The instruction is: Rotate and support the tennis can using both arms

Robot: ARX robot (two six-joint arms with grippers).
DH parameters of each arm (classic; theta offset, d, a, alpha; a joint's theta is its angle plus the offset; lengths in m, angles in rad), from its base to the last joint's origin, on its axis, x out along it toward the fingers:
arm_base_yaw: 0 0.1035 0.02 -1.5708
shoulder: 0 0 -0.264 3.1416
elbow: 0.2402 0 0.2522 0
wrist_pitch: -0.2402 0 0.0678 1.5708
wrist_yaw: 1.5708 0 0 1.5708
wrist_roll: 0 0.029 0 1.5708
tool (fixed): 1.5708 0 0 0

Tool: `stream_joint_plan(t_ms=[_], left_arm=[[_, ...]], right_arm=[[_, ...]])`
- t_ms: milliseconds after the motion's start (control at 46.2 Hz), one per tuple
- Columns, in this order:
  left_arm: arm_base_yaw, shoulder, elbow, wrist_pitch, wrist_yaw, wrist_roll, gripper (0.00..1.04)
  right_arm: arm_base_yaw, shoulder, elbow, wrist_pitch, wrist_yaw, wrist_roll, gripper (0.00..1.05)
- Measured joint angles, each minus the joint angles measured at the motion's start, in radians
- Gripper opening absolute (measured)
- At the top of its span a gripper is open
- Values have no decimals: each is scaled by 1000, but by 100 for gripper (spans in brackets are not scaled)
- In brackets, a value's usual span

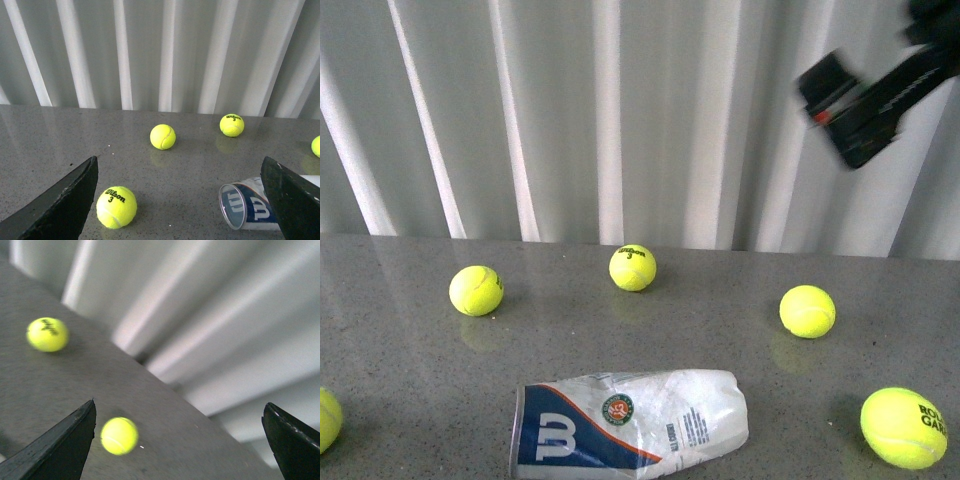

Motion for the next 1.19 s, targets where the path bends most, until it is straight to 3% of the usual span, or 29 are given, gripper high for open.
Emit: stream_joint_plan(t_ms=[412, 455, 498, 607, 715, 953, 1192], left_arm=[[0, 0, 0, 0, 0, 0, 98], [0, 0, 0, 0, 0, 0, 98], [0, 0, 0, 0, 0, 0, 98], [0, 0, 0, 0, 0, 0, 98], [0, 0, 0, 0, 0, 0, 98], [0, 0, 0, 0, 0, 0, 98], [0, 0, 0, 0, 0, 0, 98]], right_arm=[[-350, -479, -311, 117, 92, 344, 98], [-384, -519, -384, 159, -48, 413, 91], [-389, -551, -442, 195, -146, 457, 84], [-362, -636, -589, 251, -228, 509, 66], [-307, -700, -701, 279, -153, 533, 43], [-283, -808, -824, 295, -148, 538, 3], [-281, -934, -918, 264, -149, 543, 3]])
